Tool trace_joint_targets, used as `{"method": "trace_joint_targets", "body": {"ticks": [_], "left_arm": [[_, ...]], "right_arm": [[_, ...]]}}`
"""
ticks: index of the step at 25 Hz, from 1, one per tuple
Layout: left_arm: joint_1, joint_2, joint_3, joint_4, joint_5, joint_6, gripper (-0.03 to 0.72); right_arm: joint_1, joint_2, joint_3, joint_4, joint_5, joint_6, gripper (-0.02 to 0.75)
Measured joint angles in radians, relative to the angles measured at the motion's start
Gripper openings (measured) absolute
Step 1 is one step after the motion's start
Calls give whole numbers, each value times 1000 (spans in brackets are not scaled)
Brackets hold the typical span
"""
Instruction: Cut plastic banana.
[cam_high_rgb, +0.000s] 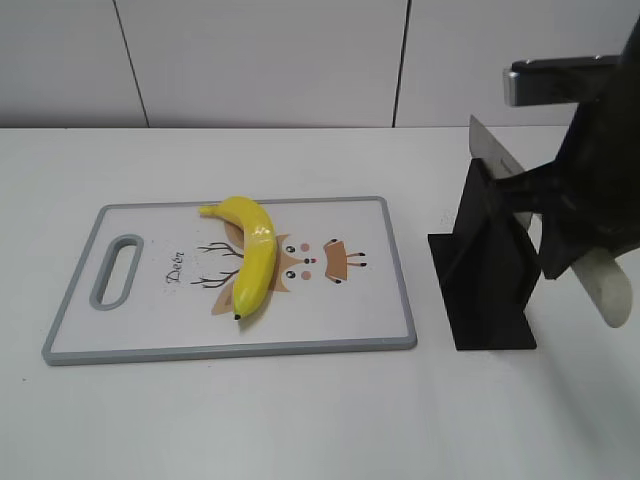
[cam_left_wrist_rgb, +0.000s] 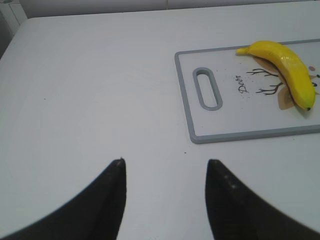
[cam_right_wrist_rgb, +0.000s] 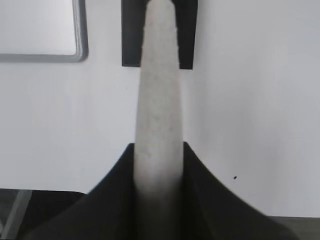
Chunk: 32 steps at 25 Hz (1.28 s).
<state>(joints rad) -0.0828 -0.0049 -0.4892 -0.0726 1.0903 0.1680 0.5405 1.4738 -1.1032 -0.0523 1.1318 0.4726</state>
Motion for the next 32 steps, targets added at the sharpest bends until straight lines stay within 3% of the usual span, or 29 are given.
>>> {"method": "trace_joint_targets", "body": {"ticks": [14, 24, 32], "left_arm": [[0, 0, 0, 0, 0, 0, 478], [0, 15, -37, 0, -11, 0, 478], [0, 293, -189, -2, -57, 72, 510]], "right_arm": [[0, -279, -47, -37, 12, -36, 167], [0, -175, -69, -44, -12, -366, 167], [0, -16, -193, -46, -27, -552, 167]]}}
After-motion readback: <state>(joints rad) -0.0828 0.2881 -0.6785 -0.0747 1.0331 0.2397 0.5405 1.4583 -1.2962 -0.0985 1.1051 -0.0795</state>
